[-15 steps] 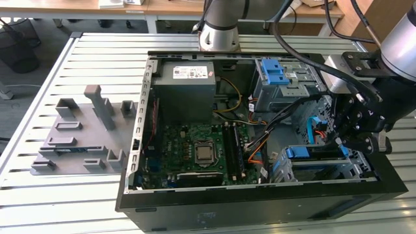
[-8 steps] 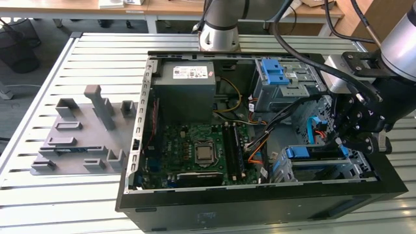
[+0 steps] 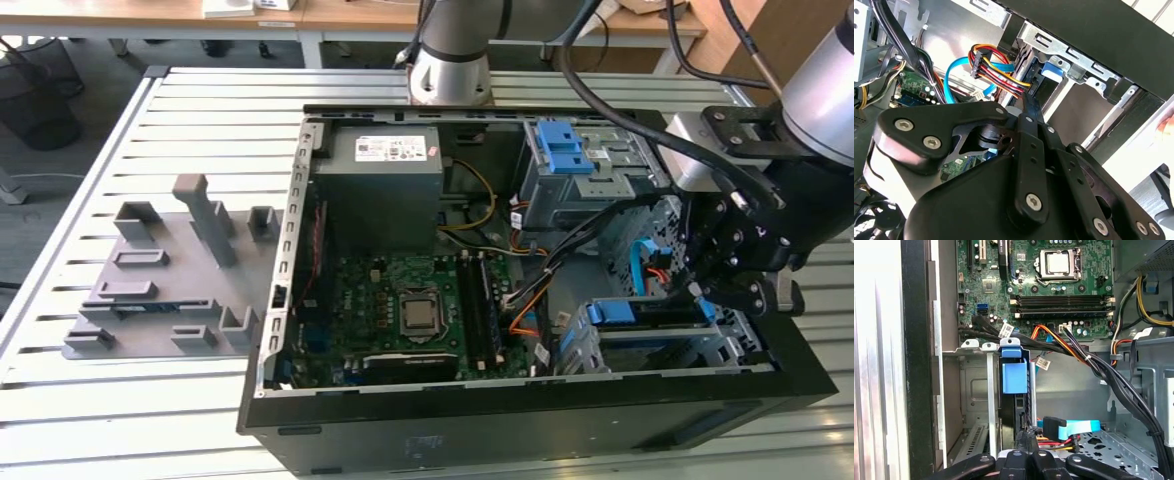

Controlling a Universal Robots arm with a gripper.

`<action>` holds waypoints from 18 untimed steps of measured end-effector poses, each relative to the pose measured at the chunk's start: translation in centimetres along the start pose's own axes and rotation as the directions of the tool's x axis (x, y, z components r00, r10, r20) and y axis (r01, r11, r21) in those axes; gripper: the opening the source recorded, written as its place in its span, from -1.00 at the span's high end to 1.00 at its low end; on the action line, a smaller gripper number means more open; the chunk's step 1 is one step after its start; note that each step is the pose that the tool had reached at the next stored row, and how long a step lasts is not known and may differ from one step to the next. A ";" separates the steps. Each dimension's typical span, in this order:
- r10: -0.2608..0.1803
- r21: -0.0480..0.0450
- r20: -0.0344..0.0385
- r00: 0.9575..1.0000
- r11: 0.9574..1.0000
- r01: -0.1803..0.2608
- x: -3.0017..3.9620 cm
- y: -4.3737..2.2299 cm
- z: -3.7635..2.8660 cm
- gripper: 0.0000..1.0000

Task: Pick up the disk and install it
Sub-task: 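Insert the second disk wire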

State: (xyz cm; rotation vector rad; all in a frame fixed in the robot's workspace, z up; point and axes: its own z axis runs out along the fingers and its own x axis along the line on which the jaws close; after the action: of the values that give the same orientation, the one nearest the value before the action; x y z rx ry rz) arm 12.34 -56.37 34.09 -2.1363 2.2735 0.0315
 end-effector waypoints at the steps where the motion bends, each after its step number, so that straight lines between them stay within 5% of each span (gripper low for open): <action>1: 0.000 0.000 0.000 1.000 1.000 0.000 0.00 0.05 0.00 0.79; 9: 0.000 0.000 0.000 1.000 1.000 0.000 0.09 1.10 -0.05 0.79; 18: 0.000 0.000 0.000 1.000 1.000 0.000 0.01 1.21 -2.71 0.79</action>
State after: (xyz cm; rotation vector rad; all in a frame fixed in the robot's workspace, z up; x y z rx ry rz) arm 11.12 -56.39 36.80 -2.1363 2.2733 0.0312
